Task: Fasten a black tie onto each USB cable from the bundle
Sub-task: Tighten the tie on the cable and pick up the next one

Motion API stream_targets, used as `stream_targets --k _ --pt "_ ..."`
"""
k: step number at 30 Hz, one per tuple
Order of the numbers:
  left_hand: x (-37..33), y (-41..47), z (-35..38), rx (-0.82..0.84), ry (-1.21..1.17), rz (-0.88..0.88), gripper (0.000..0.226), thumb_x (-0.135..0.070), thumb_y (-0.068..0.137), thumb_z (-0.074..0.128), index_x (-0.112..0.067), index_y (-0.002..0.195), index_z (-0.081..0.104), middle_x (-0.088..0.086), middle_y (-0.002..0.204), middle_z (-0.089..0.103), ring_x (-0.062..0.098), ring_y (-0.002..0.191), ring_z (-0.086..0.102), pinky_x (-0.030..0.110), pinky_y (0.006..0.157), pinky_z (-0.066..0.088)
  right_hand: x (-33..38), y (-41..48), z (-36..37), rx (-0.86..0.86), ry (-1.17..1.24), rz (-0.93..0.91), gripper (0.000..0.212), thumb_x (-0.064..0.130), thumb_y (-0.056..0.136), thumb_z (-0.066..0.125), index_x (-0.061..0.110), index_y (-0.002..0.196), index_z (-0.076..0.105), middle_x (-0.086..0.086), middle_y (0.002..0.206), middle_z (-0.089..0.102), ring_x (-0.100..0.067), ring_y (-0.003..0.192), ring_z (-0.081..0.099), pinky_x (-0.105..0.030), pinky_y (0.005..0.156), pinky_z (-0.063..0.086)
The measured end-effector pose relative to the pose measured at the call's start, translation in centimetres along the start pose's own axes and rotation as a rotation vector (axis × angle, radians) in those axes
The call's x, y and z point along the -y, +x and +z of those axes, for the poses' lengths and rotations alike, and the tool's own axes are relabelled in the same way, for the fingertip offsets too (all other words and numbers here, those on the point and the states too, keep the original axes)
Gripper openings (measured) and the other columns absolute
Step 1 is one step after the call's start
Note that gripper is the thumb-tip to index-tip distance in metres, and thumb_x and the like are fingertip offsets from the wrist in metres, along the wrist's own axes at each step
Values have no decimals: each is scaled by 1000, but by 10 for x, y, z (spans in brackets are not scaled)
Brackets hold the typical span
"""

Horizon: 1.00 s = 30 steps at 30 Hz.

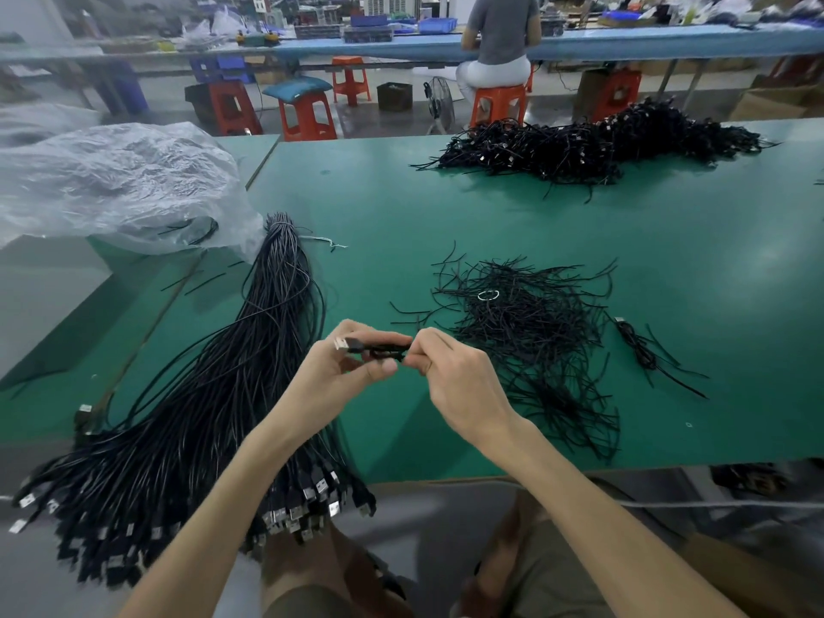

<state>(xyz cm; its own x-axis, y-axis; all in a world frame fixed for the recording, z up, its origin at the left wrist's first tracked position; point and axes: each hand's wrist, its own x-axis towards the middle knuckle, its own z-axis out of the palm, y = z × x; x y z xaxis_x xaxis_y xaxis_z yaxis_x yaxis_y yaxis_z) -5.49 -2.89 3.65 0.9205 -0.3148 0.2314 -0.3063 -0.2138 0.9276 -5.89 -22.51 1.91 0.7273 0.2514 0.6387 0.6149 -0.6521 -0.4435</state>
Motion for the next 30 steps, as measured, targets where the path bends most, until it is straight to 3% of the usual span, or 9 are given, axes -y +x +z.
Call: stream_targets --k 4,7,10,13,17,20,23,25,30 --pt "1 -2 23 -33 -68 55 26 -21 99 56 -13 121 69 -3 125 72 12 117 67 24 95 53 4 0 0 1 50 -22 13 8 100 60 7 88 59 2 93 70 -12 77 64 -34 61 55" --pt "6 -1 36 -176 62 89 17 -17 103 53 -21 108 69 -9 102 75 6 93 70 22 82 54 7 1 0 -21 28 -53 18 14 102 57 7 85 58 1 83 65 -14 69 59 -31 55 49" --pt "5 6 33 -235 243 51 18 -6 106 53 -10 90 63 -6 78 71 5 72 68 15 66 49 7 2 0 -21 -22 -66 23 17 102 59 6 82 55 -1 75 58 -18 61 53 -35 51 46" --pt "-4 13 27 -199 350 -90 29 -20 107 54 -19 78 55 -2 62 67 7 53 65 17 51 46 5 4 0 5 -69 -89 19 13 100 64 6 83 57 -3 75 60 -22 60 57 -37 54 49" --pt "-13 20 18 -57 466 -250 43 -35 106 55 -12 70 59 -6 49 62 6 39 53 18 45 42 1 3 -2 36 -183 -209 17 9 94 73 6 82 61 -4 74 61 -23 59 56 -33 56 47" --pt "-16 25 15 47 386 -386 47 -33 106 54 -5 69 59 -1 48 59 18 40 51 23 46 42 -4 1 -5 62 -271 -320 14 4 92 73 7 84 62 -4 74 60 -23 62 56 -35 56 48" --pt "-19 26 20 73 237 -468 43 -27 105 57 2 74 61 3 54 59 19 40 49 24 43 44 -8 -2 -10 56 -369 -410 15 5 91 75 10 83 63 -3 76 61 -20 65 55 -31 59 44" --pt "-21 25 26 54 185 -446 40 -27 105 58 0 75 59 4 58 62 21 41 54 26 44 49 -9 -6 -13 53 -280 -288 17 13 96 71 9 82 62 -1 75 61 -20 64 55 -32 60 45" --pt "-26 25 41 -61 -28 -440 26 -29 103 62 -3 105 61 11 89 76 30 69 77 38 67 65 -5 -15 -16 137 434 522 15 32 101 64 18 101 67 10 89 70 -10 80 65 -29 70 55"
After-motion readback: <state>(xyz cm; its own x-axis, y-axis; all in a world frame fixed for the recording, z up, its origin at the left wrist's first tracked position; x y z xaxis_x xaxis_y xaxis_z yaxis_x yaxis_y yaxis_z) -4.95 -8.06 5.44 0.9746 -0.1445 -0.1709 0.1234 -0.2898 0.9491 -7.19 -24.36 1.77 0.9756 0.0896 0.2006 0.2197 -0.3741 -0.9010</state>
